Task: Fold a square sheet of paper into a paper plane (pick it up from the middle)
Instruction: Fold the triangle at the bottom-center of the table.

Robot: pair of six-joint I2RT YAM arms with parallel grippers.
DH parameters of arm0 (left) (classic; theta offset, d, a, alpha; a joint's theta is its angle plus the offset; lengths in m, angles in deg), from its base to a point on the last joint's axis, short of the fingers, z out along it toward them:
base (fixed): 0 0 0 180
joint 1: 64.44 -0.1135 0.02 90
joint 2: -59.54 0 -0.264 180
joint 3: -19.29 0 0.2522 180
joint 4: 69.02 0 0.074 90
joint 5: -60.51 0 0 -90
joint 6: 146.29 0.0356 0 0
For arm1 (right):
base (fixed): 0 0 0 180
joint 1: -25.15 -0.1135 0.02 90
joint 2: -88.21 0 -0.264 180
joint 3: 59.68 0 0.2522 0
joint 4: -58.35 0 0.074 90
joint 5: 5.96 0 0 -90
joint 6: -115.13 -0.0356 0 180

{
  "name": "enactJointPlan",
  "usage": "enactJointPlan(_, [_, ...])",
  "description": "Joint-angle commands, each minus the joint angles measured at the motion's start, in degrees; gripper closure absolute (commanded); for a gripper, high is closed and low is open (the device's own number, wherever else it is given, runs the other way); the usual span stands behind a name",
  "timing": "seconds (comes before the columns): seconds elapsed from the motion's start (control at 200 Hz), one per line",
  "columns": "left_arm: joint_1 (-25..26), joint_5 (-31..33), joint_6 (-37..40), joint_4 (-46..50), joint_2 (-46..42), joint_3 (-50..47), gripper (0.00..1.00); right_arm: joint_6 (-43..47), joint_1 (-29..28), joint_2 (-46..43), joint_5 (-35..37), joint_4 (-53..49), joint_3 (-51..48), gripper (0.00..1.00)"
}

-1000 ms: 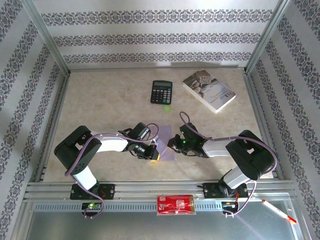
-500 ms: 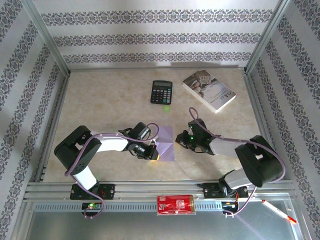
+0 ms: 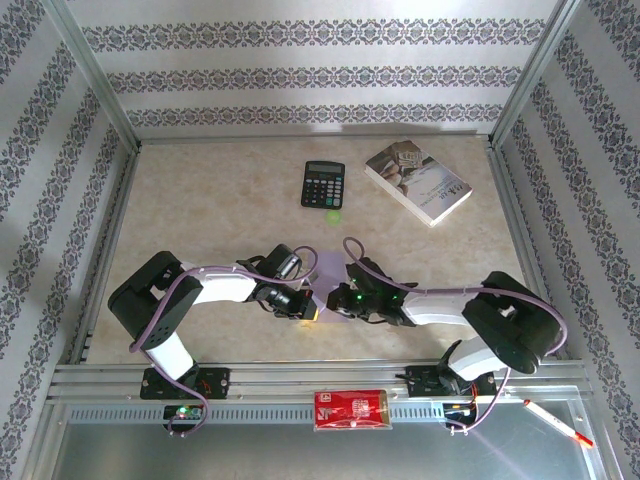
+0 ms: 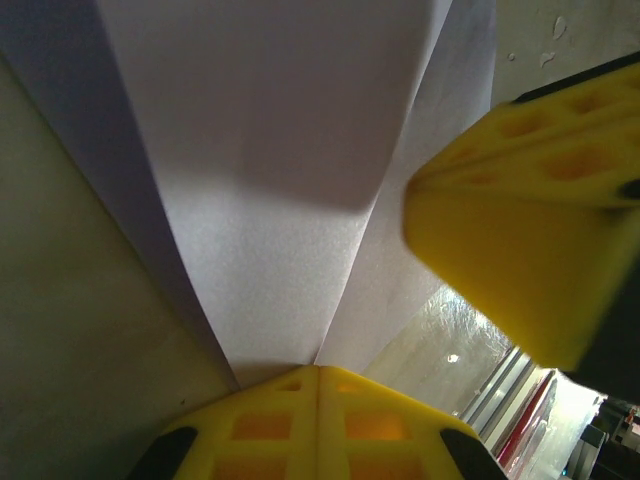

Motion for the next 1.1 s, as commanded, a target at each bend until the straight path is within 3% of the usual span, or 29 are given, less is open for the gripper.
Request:
enactJointPlan(0.0, [-0.7,6.9,1.3,10.7,1.8,-2.6,1.00,-2.2,-1.1,2.0,0.8,4.0,2.2,0.92])
enactJointPlan(0.575, [-0.7,7.3,1.7,10.9,2.0,-2.7,1.00,-3.4,-0.4,7.8,0.8,5.1,2.2,0.94])
enactJointPlan(1.094, [-0.8,7.8,2.2,11.8,1.8,-2.8,1.00,5.1,15.4,7.1,-1.4,1.8,-1.1,0.94])
